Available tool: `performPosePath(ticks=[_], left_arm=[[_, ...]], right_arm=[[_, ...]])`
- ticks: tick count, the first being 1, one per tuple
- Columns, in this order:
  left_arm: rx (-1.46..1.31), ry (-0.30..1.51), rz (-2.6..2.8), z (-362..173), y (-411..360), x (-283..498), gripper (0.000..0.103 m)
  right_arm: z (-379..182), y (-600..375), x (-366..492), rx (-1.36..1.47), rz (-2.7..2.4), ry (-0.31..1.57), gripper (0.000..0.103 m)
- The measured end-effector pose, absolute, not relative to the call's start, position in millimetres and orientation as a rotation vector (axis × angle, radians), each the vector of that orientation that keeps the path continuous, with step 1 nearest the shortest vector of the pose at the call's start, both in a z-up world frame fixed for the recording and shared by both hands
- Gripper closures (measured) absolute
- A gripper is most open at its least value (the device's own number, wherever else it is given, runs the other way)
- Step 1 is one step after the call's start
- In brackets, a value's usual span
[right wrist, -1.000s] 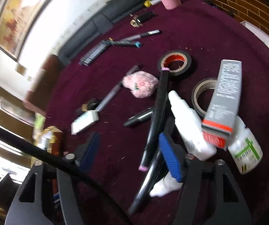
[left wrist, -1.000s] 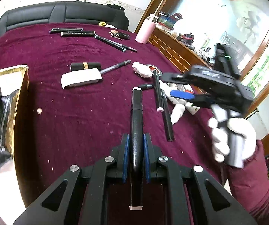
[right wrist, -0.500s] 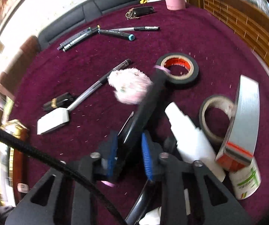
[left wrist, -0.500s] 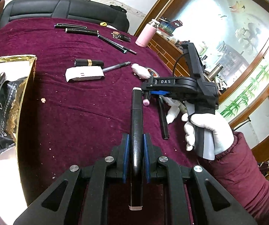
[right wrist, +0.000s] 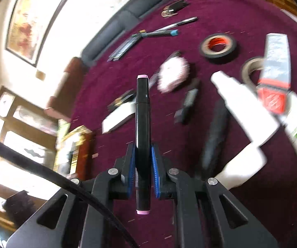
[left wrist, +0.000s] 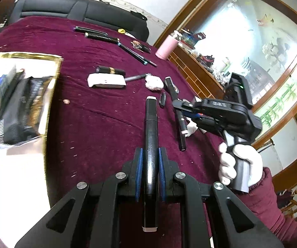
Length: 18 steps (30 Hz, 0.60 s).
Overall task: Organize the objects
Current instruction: 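Carry both markers over the white box and lower them in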
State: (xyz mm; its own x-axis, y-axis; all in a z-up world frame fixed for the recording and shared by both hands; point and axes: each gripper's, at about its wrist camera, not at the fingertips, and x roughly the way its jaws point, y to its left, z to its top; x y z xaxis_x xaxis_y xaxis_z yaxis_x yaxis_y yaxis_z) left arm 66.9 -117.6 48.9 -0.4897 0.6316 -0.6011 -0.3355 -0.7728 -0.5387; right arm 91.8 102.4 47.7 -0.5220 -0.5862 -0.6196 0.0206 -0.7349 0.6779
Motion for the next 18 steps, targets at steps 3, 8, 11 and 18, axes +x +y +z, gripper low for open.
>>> performPosePath(ticks=[3, 8, 11, 18], left_arm=[[-1.106, -0.525, 2.298, 53, -142, 74, 0.091], [-1.118, -0.597, 2.394, 58, -198, 85, 0.091], [-1.153, -0.611, 2.466, 59, -230, 90, 0.091], [-1.231, -0.631, 2.587, 54, -292, 87, 0.091]], right_arm=[[55, 79, 96, 1.248, -2.206, -0.887, 0.090], [58, 20, 96, 1.244, -2.034, -0.863, 0.090], [54, -24, 94, 1.270, -1.912, -0.843, 0.090], [47, -118, 92, 1.347, -1.748, -0.736, 0.090]])
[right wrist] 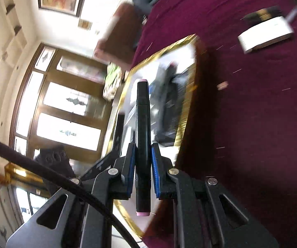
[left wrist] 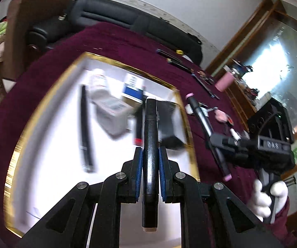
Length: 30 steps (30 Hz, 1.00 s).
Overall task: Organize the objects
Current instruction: 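Carry both markers over the white box and lower them in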
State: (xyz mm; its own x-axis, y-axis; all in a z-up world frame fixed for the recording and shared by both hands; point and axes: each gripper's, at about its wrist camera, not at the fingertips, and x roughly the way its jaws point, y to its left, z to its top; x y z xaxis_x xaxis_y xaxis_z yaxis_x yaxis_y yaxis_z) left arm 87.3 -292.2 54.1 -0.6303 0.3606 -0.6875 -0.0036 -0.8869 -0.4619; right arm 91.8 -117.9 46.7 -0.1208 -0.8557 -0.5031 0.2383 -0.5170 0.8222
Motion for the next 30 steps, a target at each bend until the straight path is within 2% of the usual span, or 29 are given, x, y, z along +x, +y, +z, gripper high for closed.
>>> performPosePath(ticks=[13, 17, 24, 30], left_arm=[[-1.411, -0.712, 2.639, 27, -365, 58, 0.091], [-1.415, -0.707, 2.627, 23, -367, 53, 0.091], [-1.423, -0.660, 2.626, 27, -366, 54, 0.091], [-1.403, -0.720, 2.611, 29, -374, 56, 0.088]], right_arm=[[26, -226, 84, 1.487, -1.649, -0.561, 0.089], [24, -234, 82, 1.494, -1.669, -0.518, 0.085], [16, -240, 87, 1.536, -1.738, -0.386, 0.072], [26, -248, 111, 1.490, -1.733, -0.232, 0.066]])
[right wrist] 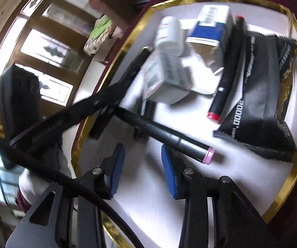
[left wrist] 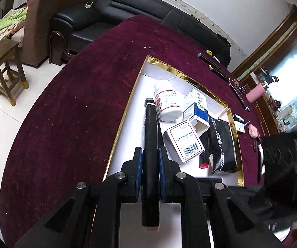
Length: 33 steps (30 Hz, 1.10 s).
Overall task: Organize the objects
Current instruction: 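Carry both markers over the white box and lower them in, then open both tools to release the markers into the white box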
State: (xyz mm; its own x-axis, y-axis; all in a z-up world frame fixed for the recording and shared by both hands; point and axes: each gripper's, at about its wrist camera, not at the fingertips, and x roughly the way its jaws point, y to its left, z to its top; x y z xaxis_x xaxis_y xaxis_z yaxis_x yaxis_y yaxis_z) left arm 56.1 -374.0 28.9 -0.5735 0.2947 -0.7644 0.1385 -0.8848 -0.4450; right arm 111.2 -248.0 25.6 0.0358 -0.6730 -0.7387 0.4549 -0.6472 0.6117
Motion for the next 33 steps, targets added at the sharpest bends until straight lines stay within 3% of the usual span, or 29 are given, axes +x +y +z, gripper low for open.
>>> performPosePath(ticks=[4, 7, 19, 22, 26, 33], left_arm=[[-1.367, -0.761, 2.608, 35, -376, 62, 0.066], [-1.337, -0.743, 2.622, 43, -372, 67, 0.056], [-1.231, -0.813, 2.636, 63, -372, 89, 0.050], [-1.206, -0.838, 2.633, 65, -373, 96, 0.050], [-1.172, -0.852, 2.629, 69, -371, 106, 0.050], [-1.134, -0.874, 2.614, 71, -366, 115, 0.050]], right_arm=[[38, -251, 119, 1.445, -1.721, -0.196, 0.065], [43, -250, 121, 1.435, -1.705, -0.187, 0.064], [40, -234, 137, 1.423, -1.517, -0.224, 0.059], [50, -228, 136, 1.363, -1.530, -0.302, 0.058], [60, -211, 118, 1.308, -1.627, -0.407, 0.043], [33, -247, 88, 1.397, -1.508, -0.542, 0.042]])
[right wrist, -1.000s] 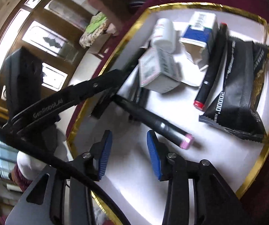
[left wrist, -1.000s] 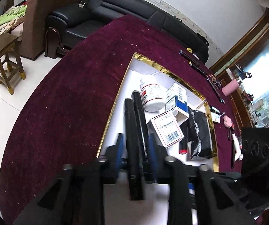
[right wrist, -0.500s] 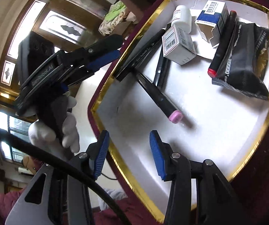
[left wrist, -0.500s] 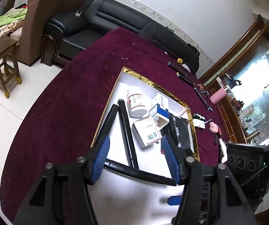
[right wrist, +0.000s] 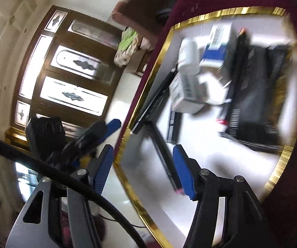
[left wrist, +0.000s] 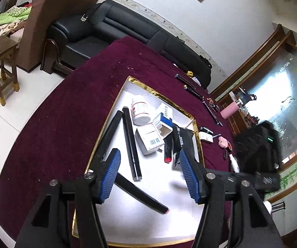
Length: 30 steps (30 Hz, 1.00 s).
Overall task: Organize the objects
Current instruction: 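Open both tools to release the markers into the white box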
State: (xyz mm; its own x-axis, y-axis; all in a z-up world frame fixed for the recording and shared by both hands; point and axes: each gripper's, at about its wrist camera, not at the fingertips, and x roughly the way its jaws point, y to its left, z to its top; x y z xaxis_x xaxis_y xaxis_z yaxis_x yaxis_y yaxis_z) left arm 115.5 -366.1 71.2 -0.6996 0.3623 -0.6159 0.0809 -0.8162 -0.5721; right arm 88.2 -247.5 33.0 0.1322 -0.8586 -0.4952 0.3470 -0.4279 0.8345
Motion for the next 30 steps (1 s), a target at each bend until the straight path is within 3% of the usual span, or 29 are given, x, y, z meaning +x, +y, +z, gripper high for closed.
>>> performPosePath(ticks=[6, 12, 20, 30], left_arm=[[-1.122, -0.900, 2.609, 70, -365, 124, 0.050], [-1.136, -0.925, 2.591, 63, -364, 127, 0.050], [-1.142, -0.938, 2.595, 62, -372, 131, 0.049], [-1.431, -0.913, 2.447, 33, -336, 118, 0.049]], right_arm=[[5, -270, 58, 1.493, -1.474, -0.633, 0.042], [12, -267, 29, 1.453, -1.612, -0.667, 0.042], [16, -243, 62, 1.467, -1.536, -0.636, 0.042], [11, -219, 69, 1.450, -1.566, -0.688, 0.042]])
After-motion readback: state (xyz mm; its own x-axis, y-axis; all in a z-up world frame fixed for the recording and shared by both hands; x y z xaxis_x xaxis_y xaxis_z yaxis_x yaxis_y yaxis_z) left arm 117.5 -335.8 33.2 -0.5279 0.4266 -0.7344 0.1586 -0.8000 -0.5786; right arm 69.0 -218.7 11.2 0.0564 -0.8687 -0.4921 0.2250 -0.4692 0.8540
